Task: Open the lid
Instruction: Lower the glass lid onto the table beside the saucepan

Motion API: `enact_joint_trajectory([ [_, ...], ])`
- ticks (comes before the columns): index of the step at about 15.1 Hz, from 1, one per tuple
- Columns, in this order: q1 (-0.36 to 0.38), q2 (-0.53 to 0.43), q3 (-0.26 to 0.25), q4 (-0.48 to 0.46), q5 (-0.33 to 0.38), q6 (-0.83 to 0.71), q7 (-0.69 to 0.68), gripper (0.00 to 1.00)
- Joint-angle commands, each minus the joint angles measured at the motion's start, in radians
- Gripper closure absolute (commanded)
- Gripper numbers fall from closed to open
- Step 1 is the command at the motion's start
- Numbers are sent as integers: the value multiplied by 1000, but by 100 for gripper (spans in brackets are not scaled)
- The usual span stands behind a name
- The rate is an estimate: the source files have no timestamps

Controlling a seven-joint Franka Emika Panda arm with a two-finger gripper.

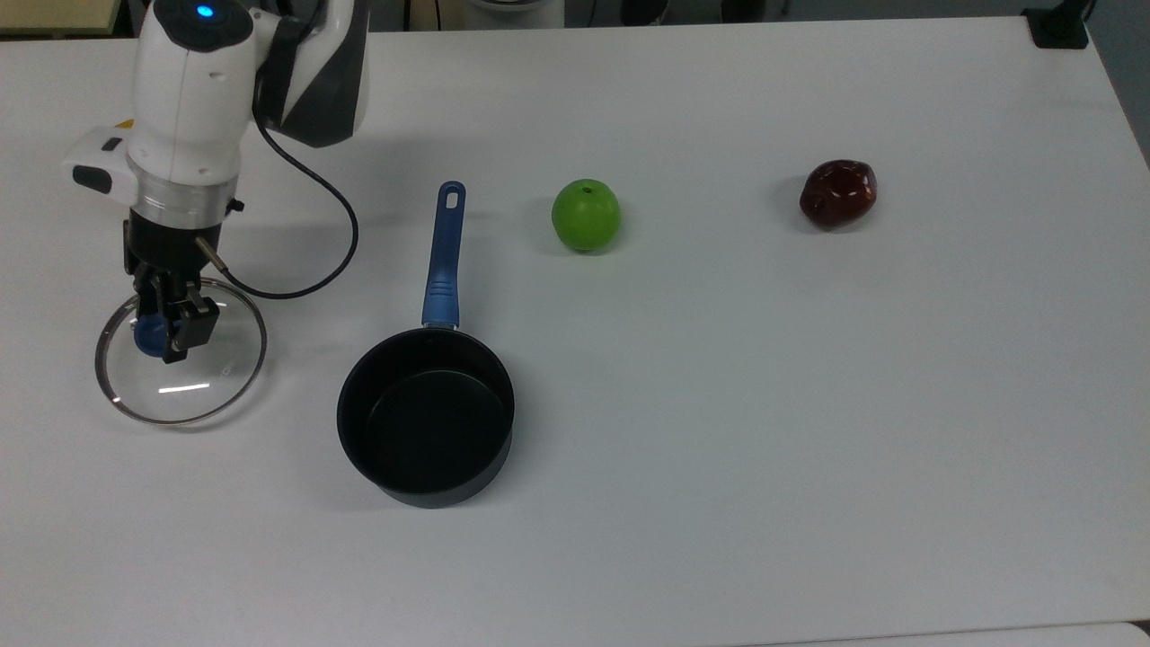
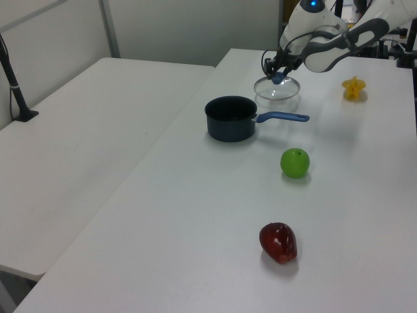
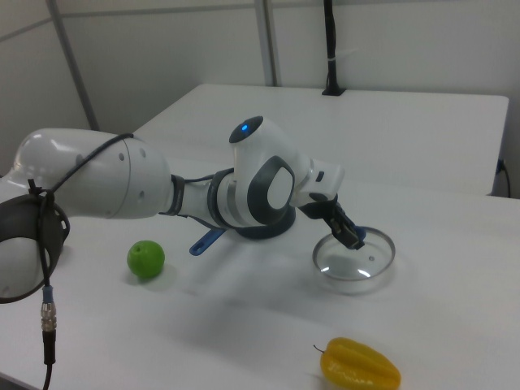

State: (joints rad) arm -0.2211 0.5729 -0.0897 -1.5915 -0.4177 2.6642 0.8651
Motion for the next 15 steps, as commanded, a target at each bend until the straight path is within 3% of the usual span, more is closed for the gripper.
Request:
enact_joint_trajectory([
  [1, 2, 8, -1, -22, 14, 48, -11, 58],
  [6, -4, 25, -1, -22, 16, 71, -8, 57],
  [10, -4, 31, -1, -25, 17, 71, -6, 52],
  [15, -17, 24, -1, -21, 34, 69, -6, 26],
])
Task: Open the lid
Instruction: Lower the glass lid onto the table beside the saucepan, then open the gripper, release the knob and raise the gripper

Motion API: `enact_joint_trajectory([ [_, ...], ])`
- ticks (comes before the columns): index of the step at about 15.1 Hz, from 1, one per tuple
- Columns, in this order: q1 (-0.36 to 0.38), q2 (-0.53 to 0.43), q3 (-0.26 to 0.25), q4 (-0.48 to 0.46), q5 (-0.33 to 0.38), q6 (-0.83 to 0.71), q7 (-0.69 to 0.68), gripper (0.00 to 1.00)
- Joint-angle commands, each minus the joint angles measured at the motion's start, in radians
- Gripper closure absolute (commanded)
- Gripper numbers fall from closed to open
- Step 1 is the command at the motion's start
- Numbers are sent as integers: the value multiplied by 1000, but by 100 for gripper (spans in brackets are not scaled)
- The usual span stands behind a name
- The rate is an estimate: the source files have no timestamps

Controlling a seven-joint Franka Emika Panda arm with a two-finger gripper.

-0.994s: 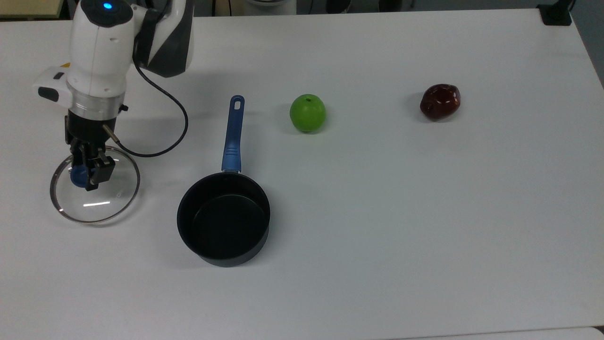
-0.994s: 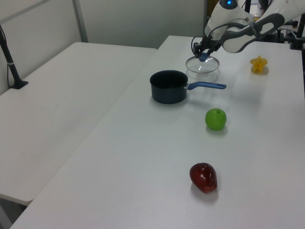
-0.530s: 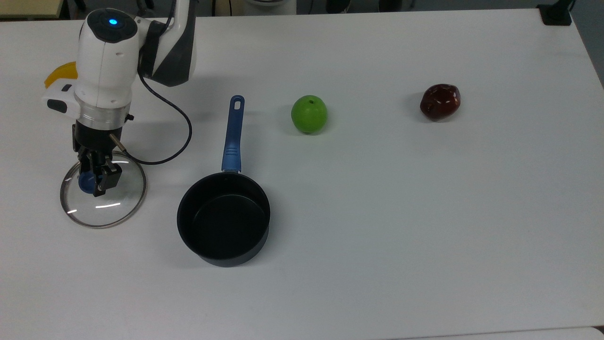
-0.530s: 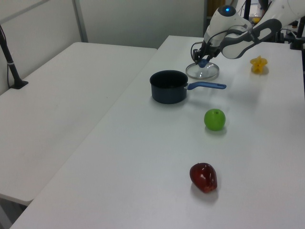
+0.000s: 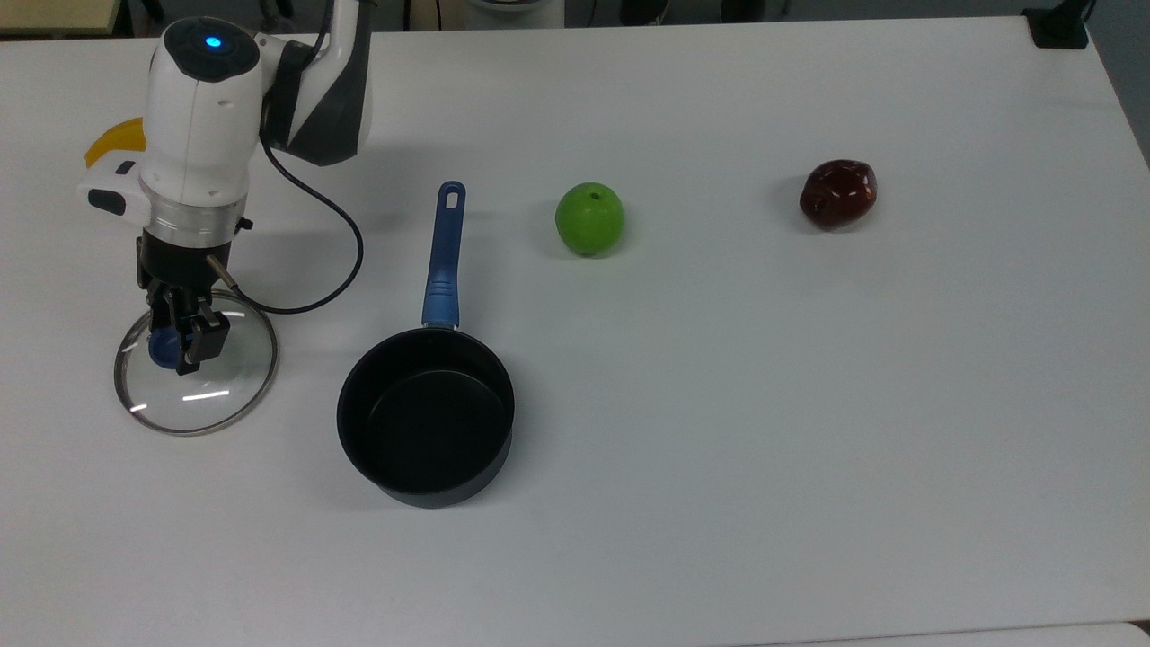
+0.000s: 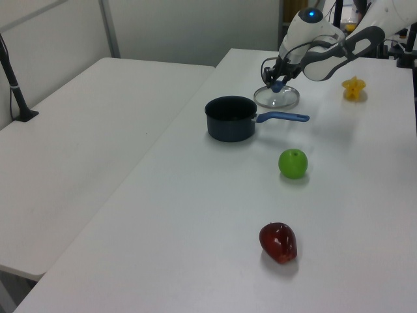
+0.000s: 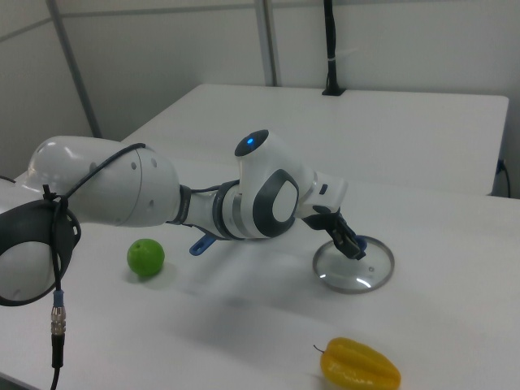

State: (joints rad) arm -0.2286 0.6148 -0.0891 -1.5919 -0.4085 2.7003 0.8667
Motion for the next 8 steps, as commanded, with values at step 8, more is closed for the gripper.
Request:
enact_joint_trajectory([
  [8, -11, -111, -1, -11, 37, -4, -15, 0],
])
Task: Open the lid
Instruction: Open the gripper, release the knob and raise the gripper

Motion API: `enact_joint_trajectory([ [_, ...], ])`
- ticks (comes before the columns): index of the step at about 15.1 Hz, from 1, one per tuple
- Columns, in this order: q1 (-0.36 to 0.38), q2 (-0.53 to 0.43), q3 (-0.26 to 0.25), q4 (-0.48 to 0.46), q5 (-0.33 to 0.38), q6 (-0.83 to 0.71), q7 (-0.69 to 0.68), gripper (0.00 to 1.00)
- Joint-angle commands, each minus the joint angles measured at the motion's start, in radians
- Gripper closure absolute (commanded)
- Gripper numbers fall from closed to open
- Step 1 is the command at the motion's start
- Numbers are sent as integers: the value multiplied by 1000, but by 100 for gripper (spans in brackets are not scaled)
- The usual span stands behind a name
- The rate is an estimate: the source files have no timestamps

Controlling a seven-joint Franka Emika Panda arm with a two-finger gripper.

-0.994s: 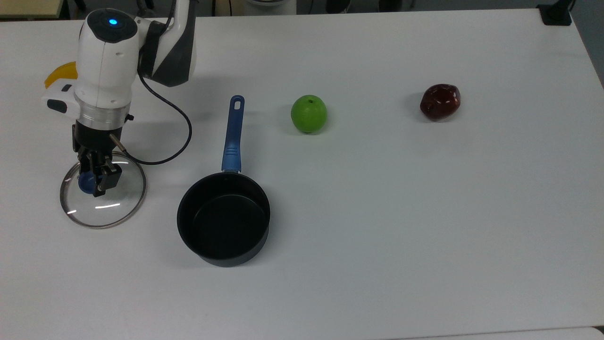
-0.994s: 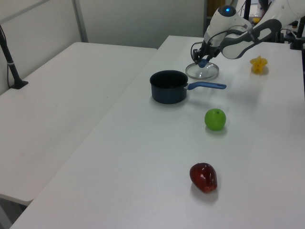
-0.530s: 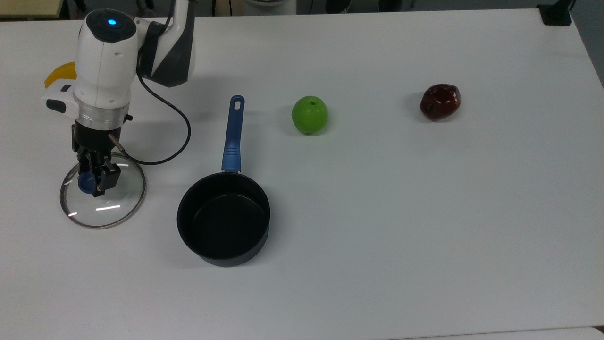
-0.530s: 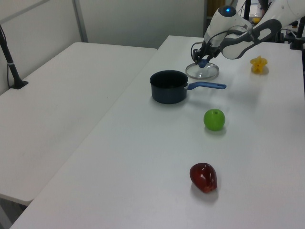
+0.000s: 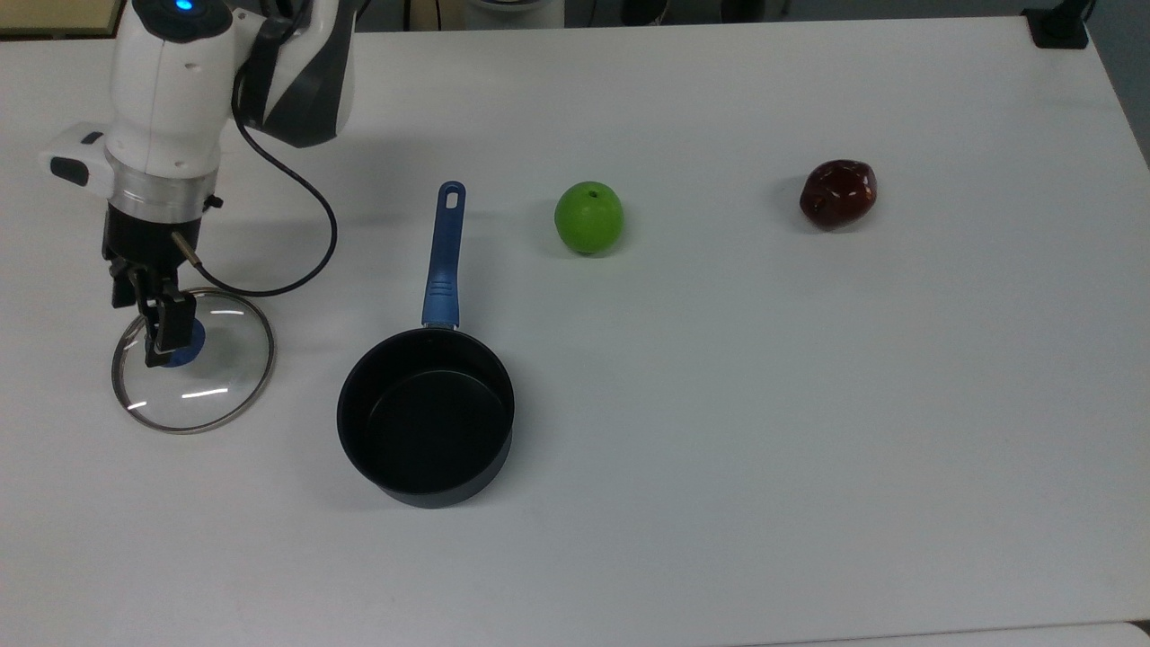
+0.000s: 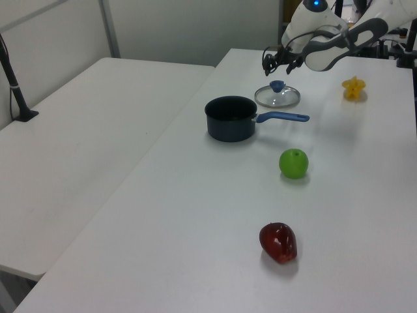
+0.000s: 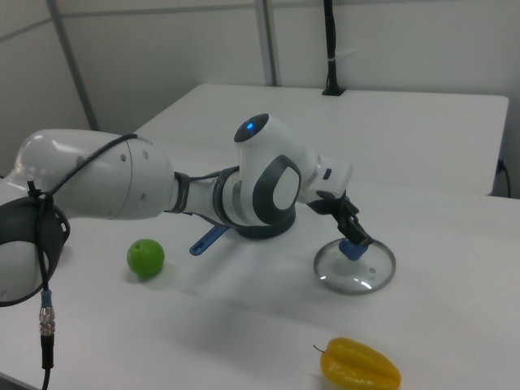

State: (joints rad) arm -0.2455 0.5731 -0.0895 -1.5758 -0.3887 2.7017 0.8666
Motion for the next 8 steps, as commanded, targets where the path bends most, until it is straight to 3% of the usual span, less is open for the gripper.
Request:
enact_joint_trajectory([
  [1, 9, -90, -1, -27, 19, -19, -15, 0],
  [8, 90, -232, 14, -35, 21, -207, -17, 0],
])
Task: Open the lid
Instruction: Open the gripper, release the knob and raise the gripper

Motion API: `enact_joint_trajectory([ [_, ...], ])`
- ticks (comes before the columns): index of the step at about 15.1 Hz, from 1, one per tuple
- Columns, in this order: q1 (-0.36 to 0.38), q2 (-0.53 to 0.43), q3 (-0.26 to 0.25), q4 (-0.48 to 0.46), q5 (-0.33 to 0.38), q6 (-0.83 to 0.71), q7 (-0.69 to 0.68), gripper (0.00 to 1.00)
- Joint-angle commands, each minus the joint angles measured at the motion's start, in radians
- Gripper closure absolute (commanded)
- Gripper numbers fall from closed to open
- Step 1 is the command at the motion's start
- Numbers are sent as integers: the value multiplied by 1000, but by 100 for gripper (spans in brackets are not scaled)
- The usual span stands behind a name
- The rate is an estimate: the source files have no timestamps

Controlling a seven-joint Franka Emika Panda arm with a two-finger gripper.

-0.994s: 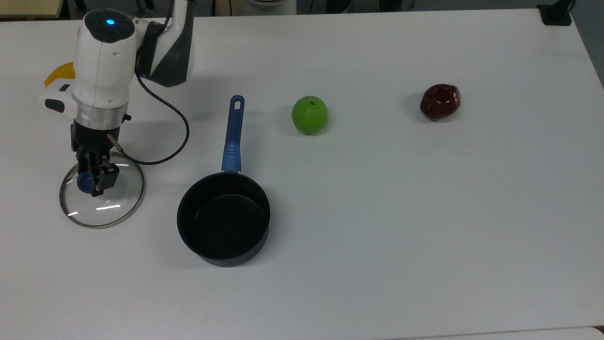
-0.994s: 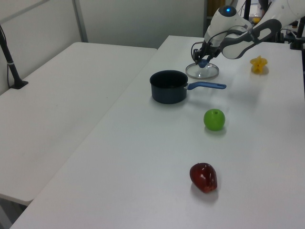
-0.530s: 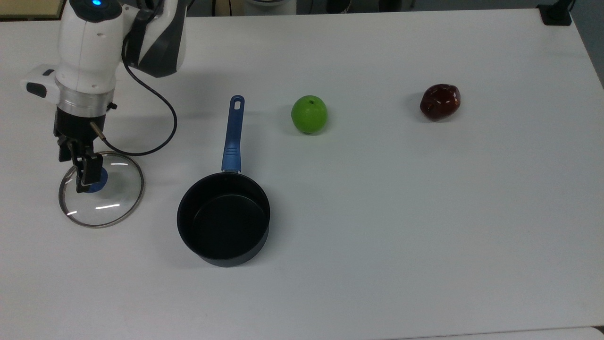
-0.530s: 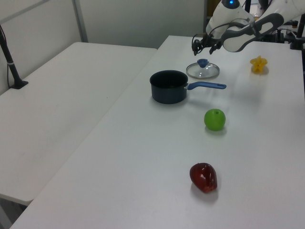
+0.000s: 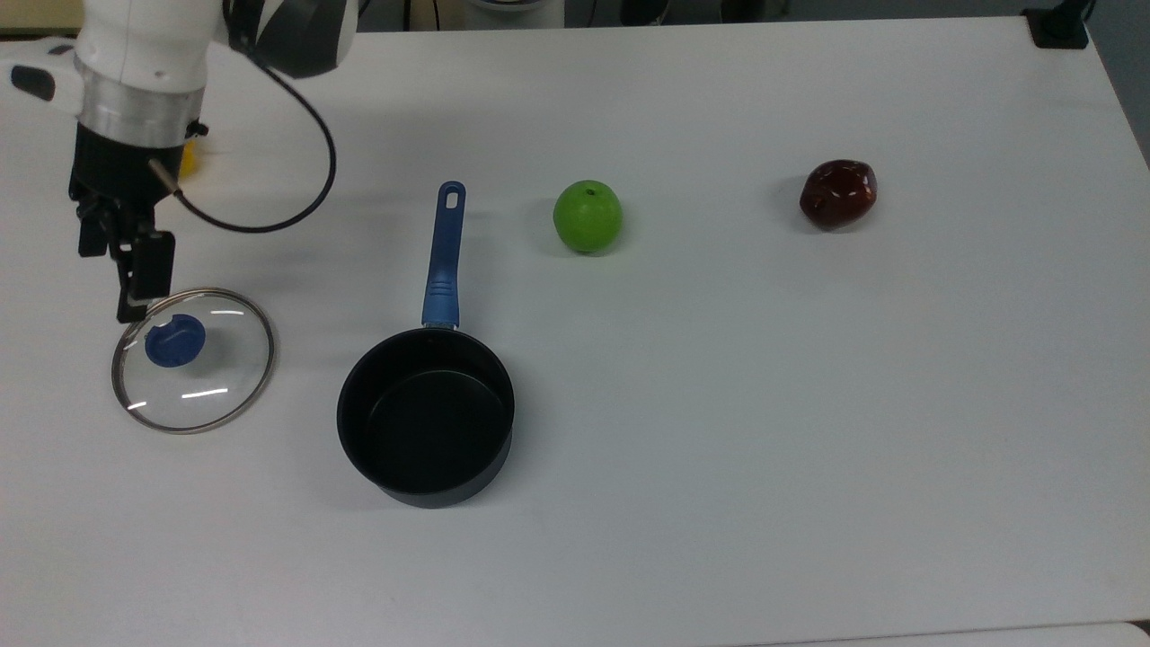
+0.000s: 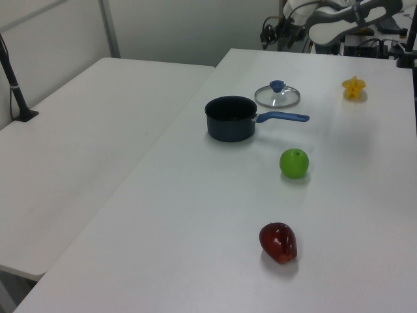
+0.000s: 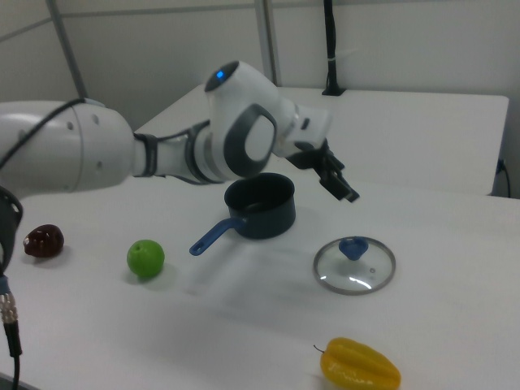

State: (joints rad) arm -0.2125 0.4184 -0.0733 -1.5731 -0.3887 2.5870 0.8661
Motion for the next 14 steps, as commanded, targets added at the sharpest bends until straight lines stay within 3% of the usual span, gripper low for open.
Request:
enact_joint_trajectory([
  [1, 77, -98, -2, -41, 24, -125, -16, 0],
  [4, 154, -188, -2, -82, 82, -261, -25, 0],
  [5, 188, -228, -2, -88, 140, -340, -71, 0],
  [9, 249, -340, -2, -77, 370, -678, -351, 0],
  [14, 262, -457, -2, -85, 491, -961, -662, 0],
])
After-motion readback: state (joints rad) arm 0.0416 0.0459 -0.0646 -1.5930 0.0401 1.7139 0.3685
